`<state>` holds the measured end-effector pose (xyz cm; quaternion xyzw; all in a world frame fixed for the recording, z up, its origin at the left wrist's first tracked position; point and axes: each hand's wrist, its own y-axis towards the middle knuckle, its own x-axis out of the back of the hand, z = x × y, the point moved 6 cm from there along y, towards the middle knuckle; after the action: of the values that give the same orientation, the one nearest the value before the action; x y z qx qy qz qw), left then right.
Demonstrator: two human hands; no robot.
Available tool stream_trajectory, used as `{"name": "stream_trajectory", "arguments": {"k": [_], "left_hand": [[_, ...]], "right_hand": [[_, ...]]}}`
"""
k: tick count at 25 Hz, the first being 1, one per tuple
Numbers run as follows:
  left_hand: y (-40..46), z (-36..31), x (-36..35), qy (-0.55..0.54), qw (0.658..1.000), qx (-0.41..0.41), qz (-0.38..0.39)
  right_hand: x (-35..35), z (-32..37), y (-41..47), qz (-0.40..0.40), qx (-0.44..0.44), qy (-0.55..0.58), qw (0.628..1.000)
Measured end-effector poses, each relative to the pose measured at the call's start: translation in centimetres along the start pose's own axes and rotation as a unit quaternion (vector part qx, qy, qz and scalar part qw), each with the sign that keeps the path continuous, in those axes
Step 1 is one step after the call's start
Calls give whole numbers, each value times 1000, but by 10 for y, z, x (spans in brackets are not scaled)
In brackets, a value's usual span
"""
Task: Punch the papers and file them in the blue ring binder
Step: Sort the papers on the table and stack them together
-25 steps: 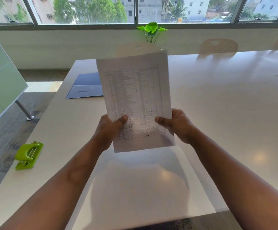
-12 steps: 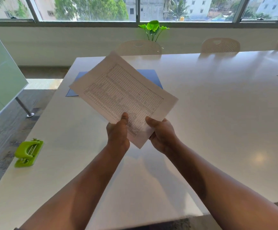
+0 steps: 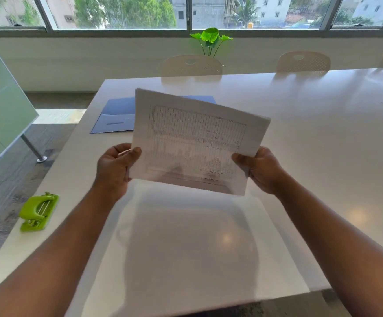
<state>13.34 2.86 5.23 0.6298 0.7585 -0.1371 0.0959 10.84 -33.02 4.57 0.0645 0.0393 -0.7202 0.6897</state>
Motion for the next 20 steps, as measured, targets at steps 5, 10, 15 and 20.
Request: {"name": "stream_trajectory", "arguments": {"k": [5, 10, 15, 20], "left_hand": [[6, -11, -2, 186, 976, -35, 106], [1, -12, -13, 189, 973, -86, 103], [-15, -3, -16, 164, 977, -93, 101], [-20, 1, -19, 141, 978, -109, 104]], "right_hand": [[-2, 15, 3, 43, 24, -70, 996], [-10, 15, 0, 44, 24, -78, 996], [-12, -9, -12, 8, 3, -117, 993], [-15, -16, -12, -13, 1, -98, 995]]}}
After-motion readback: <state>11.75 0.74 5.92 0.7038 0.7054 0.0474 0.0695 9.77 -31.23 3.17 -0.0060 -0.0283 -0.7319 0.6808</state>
